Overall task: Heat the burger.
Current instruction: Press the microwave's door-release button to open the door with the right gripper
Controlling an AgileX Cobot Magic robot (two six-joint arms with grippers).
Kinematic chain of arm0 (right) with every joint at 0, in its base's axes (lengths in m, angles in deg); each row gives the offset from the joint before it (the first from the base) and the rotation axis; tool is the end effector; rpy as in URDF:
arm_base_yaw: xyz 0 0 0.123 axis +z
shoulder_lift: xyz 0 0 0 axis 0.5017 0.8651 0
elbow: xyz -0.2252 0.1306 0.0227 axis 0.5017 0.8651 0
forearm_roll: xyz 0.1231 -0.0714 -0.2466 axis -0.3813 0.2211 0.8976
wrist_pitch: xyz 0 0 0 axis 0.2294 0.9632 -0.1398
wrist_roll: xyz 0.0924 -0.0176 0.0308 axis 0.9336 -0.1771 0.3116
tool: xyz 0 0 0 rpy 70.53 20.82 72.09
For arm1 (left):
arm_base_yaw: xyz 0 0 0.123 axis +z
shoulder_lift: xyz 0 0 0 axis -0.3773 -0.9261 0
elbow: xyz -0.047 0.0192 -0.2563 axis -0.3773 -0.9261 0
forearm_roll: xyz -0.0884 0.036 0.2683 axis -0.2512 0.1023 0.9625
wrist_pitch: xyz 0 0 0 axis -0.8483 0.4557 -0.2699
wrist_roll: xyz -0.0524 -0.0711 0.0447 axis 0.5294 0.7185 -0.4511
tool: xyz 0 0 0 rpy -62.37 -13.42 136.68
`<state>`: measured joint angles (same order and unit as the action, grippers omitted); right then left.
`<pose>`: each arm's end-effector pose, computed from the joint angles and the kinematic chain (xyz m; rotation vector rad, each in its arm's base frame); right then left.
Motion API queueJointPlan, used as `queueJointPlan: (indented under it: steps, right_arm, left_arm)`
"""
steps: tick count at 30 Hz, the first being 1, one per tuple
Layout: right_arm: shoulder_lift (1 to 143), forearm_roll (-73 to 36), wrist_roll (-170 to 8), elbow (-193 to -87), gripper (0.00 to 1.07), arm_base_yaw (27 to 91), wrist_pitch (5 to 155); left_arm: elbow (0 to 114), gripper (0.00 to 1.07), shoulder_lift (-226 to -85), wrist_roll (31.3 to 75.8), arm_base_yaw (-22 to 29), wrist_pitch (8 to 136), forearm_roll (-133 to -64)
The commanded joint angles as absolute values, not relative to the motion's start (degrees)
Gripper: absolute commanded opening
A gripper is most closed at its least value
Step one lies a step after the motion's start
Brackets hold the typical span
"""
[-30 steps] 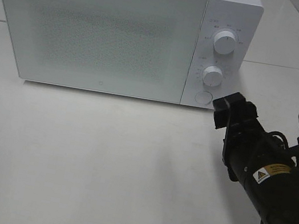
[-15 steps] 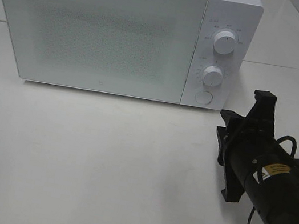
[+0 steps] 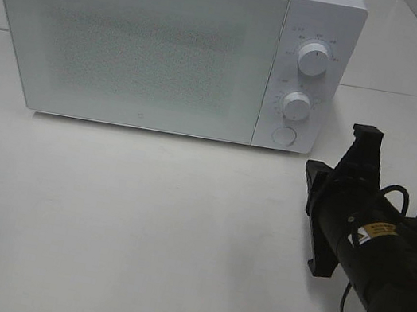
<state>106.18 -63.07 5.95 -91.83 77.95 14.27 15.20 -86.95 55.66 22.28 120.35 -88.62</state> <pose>0.2111 0.1364 0.0714 1.3230 1.4386 1.1751 0.0551 -0.0066 0.2916 0.0305 2.0219 -0.0735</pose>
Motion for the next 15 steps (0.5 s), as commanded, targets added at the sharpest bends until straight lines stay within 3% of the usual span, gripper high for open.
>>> queueJointPlan:
  steps: [1,7,15]
  right_arm:
    - [108.6,-63.4,5.7,-92.9,0.0,77.4,13.5]
    - [112.1,-64.3,5.7,-94.2,0.0,77.4,13.4]
    - [115.0,-58.7,5.8,-97.3,0.0,72.5,14.0]
  left_arm:
    - [15.0,0.98,-85.9,55.8,22.4,119.8,-88.8]
    - [15.0,0.98,-85.9,55.8,22.4,119.8,-88.8]
    - [15.0,0.98,-85.9,55.8,22.4,119.8,-88.8]
